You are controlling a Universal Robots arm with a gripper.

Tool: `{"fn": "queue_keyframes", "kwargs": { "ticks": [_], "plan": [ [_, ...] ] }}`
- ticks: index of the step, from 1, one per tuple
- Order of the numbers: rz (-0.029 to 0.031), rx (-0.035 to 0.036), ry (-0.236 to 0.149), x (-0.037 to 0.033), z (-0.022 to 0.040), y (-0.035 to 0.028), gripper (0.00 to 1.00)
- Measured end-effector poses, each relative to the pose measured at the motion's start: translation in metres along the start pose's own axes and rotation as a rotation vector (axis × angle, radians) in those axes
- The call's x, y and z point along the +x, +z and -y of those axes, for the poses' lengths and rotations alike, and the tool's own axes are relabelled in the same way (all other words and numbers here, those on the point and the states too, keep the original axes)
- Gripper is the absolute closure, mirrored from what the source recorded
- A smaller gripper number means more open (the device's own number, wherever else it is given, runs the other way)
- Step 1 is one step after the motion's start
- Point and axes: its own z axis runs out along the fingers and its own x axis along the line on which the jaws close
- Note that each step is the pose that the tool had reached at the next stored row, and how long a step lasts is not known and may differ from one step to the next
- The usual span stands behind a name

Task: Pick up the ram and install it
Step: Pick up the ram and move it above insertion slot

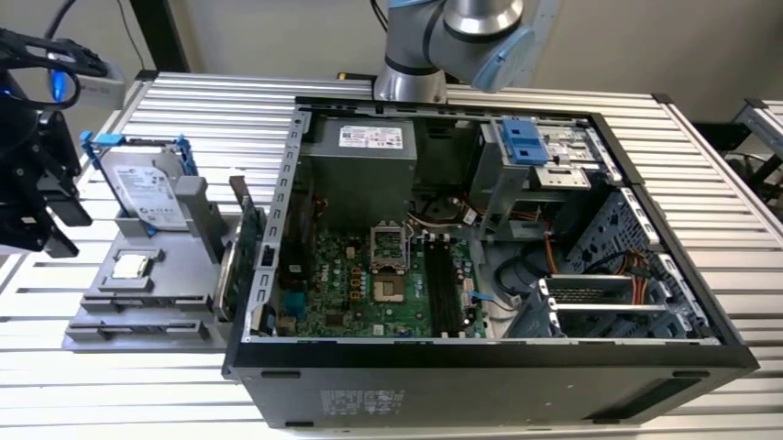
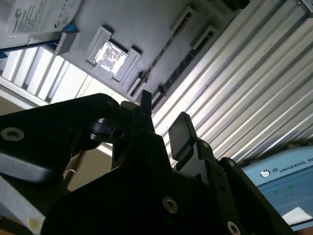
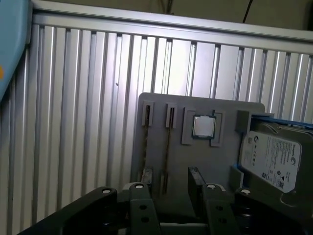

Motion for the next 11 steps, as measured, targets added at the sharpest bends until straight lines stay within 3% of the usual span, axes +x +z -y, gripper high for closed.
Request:
{"fn": "queue_keyframes", "kwargs": {
  "ticks": [6,11],
  "plan": [
    [0.0,0.0,0.0,0.0004,0.0001,0.0099,0.0],
    [-0.0003,-0.0003,0.0,0.0006,0.0001,0.0138,0.0]
  ]
}}
